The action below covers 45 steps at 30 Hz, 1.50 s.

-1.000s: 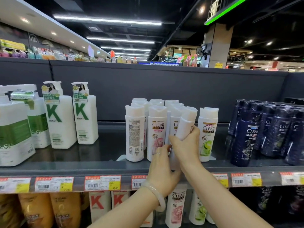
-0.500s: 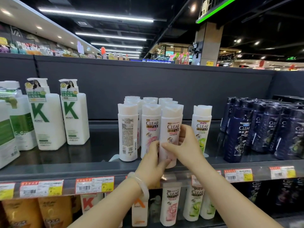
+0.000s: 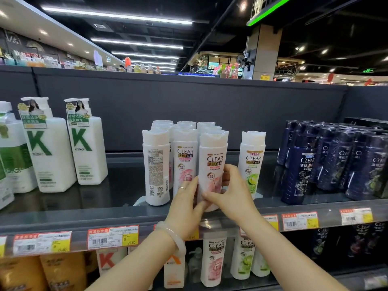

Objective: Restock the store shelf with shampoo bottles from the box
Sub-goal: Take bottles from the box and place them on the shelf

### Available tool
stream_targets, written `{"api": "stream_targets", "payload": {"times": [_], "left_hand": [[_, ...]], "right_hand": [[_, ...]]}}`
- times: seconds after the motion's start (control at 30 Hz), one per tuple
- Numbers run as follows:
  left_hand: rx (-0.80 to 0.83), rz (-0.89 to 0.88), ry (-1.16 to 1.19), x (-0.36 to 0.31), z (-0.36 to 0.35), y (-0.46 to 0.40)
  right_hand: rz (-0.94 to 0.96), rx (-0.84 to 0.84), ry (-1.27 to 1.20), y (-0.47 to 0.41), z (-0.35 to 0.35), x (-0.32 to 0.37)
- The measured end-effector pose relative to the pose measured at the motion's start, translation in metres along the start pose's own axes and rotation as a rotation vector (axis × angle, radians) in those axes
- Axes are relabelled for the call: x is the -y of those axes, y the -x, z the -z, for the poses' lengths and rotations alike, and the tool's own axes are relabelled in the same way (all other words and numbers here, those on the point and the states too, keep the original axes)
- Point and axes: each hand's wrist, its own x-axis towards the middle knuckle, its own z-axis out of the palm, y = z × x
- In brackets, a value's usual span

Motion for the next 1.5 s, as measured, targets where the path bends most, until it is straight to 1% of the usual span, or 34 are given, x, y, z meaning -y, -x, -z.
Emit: {"api": "stream_targets", "payload": {"times": [0.07,0.2,0.37,0.5,0.67,0.8,0.9,1.03,1.2,1.33,1.4,1.5], "left_hand": [[-0.031,-0.009,-0.003,0.000,-0.001,-0.001],[-0.117,0.072,0.045,0.002,-0.007,0.005],[-0.187,0.068,-0.020,0.006,-0.012,0.007],[-0.256,0.058,-0.106,0.008,-0.015,0.010],[-0.227,0.115,-0.137,0.004,-0.013,0.008],[-0.225,0.076,-0.177,0.005,-0.010,0.014],[-0.260,0.054,-0.246,0.009,-0.008,0.019],[-0.263,0.049,-0.260,0.006,-0.012,0.020],[-0.270,0.121,-0.277,0.000,-0.019,0.013],[-0.250,0.162,-0.271,-0.004,-0.020,0.009],[-0.242,0.180,-0.277,-0.004,-0.022,0.008],[-0.229,0.199,-0.284,-0.005,-0.024,0.007]], "right_hand": [[0.011,-0.012,0.009,0.000,-0.001,-0.001],[-0.008,-0.011,0.015,0.004,-0.003,-0.007],[-0.033,-0.017,0.024,0.004,-0.006,-0.010],[-0.072,-0.013,-0.014,0.006,-0.006,-0.013],[-0.068,0.006,-0.031,0.007,-0.004,-0.012],[-0.060,0.065,-0.002,0.007,0.010,-0.013],[-0.081,0.026,0.021,0.004,0.031,-0.021],[-0.090,0.008,0.108,0.005,0.041,-0.034],[-0.083,-0.009,0.070,0.009,0.037,-0.043],[-0.068,-0.071,0.054,0.007,0.044,-0.045],[-0.054,-0.046,0.030,0.005,0.044,-0.042],[-0.028,0.074,0.010,0.004,0.034,-0.034]]}}
